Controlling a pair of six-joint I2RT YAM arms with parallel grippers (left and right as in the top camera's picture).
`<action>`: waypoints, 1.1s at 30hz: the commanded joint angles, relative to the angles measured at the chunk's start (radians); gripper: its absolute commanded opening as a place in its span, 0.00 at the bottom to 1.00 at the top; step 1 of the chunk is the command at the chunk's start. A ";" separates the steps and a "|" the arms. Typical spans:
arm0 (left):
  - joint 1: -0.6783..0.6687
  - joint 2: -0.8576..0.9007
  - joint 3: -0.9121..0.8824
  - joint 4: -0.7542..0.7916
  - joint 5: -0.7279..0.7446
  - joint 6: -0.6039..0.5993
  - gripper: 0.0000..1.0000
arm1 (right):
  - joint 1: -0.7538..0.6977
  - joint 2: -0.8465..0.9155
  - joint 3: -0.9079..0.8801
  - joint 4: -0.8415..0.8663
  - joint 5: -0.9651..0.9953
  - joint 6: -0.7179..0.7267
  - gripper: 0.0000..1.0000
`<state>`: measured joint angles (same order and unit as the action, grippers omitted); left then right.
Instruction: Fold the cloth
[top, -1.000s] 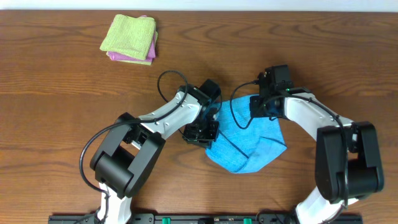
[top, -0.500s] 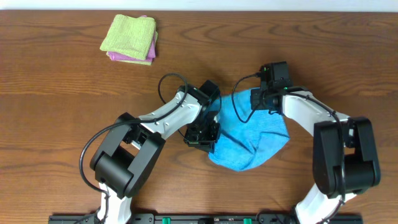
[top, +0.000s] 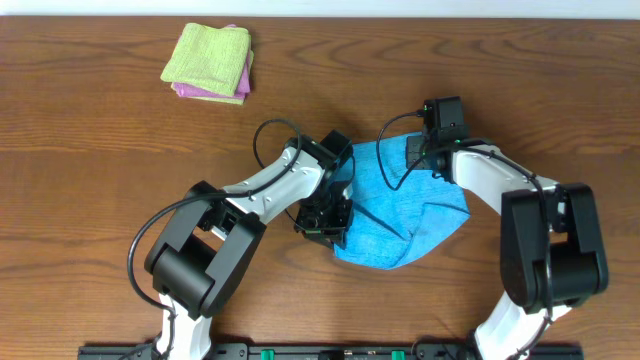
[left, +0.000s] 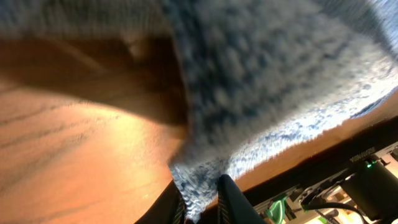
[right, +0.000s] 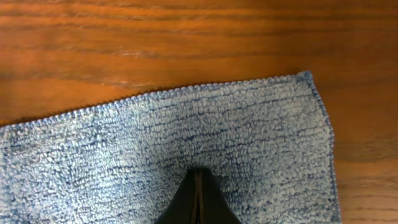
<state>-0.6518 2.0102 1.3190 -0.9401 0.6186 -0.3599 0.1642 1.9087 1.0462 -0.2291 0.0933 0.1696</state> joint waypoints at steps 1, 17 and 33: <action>0.002 -0.029 0.009 -0.019 0.003 0.013 0.16 | -0.004 0.058 -0.029 0.005 0.103 0.017 0.01; 0.011 -0.029 0.014 -0.048 0.000 0.032 0.20 | -0.052 0.043 -0.029 0.138 0.066 0.016 0.01; 0.015 -0.025 0.228 0.192 -0.028 -0.017 0.54 | -0.055 -0.254 -0.029 -0.110 0.044 0.023 0.69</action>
<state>-0.6369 2.0026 1.5372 -0.7536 0.6418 -0.3653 0.1181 1.7420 1.0214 -0.2848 0.1349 0.1795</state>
